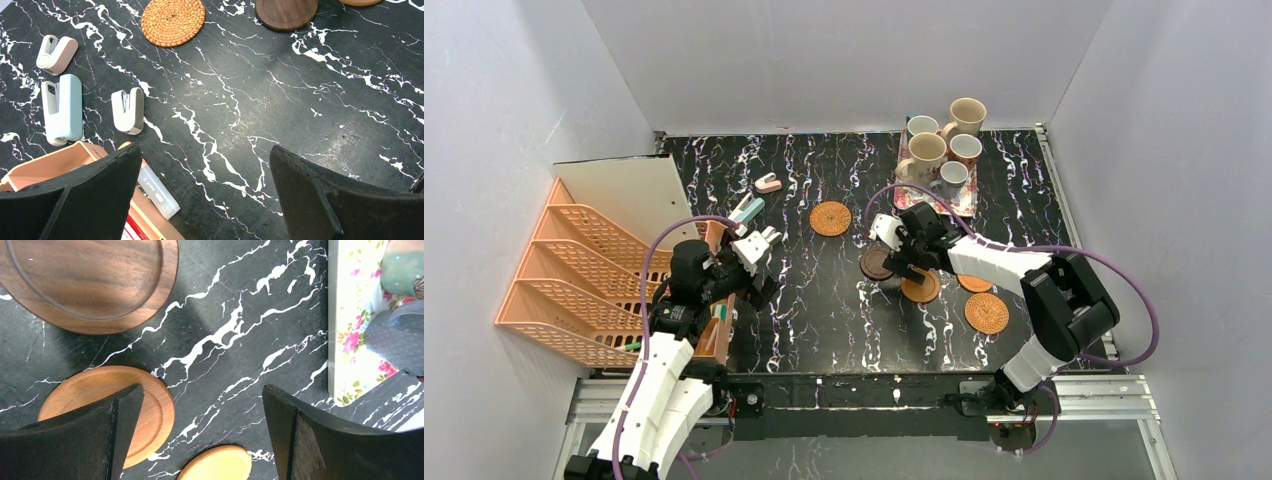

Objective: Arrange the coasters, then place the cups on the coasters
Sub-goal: Move the coaster to the center of the board.

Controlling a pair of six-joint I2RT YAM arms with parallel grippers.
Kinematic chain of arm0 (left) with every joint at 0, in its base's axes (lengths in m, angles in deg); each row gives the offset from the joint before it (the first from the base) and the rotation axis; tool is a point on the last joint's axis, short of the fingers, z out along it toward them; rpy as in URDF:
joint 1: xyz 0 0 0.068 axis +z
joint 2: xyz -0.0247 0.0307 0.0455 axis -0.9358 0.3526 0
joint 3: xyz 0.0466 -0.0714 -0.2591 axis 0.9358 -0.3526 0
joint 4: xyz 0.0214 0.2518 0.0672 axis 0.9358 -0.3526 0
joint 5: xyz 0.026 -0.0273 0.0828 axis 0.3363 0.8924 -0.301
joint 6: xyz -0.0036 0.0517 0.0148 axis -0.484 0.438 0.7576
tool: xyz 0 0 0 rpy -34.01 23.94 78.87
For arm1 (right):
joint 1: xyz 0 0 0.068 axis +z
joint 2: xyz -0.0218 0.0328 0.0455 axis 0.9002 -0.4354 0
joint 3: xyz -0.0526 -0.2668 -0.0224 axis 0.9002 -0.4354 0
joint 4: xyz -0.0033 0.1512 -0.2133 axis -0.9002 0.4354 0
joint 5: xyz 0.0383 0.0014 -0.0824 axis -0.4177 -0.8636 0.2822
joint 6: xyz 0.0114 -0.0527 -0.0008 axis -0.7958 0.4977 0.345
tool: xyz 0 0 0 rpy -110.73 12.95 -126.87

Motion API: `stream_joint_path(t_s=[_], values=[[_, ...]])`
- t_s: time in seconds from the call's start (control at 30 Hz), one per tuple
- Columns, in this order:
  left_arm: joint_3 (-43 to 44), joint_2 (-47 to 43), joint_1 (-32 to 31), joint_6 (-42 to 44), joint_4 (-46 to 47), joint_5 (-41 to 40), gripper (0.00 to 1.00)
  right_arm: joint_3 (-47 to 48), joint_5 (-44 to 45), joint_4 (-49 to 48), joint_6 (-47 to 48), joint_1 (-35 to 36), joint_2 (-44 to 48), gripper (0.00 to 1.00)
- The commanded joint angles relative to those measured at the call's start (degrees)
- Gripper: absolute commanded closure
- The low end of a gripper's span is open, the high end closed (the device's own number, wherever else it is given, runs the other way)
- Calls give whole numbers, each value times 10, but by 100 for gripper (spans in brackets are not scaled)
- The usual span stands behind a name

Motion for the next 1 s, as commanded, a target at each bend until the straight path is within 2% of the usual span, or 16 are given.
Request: stream_joint_path(t_s=[0.0,0.13,0.57,0.97], values=[[7,-4,2,4,-2,14,2,2,51,-23,0,7,-24,2],[7,-3,2,4,-4,14,2,-7,84,-28,7,8,-28,2],[9,-3,2,3,-3,14,2,-54,6,110,40,14,53,2],[9,1,2,3,-3,13,2,-47,-36,118,7,152,46,2]])
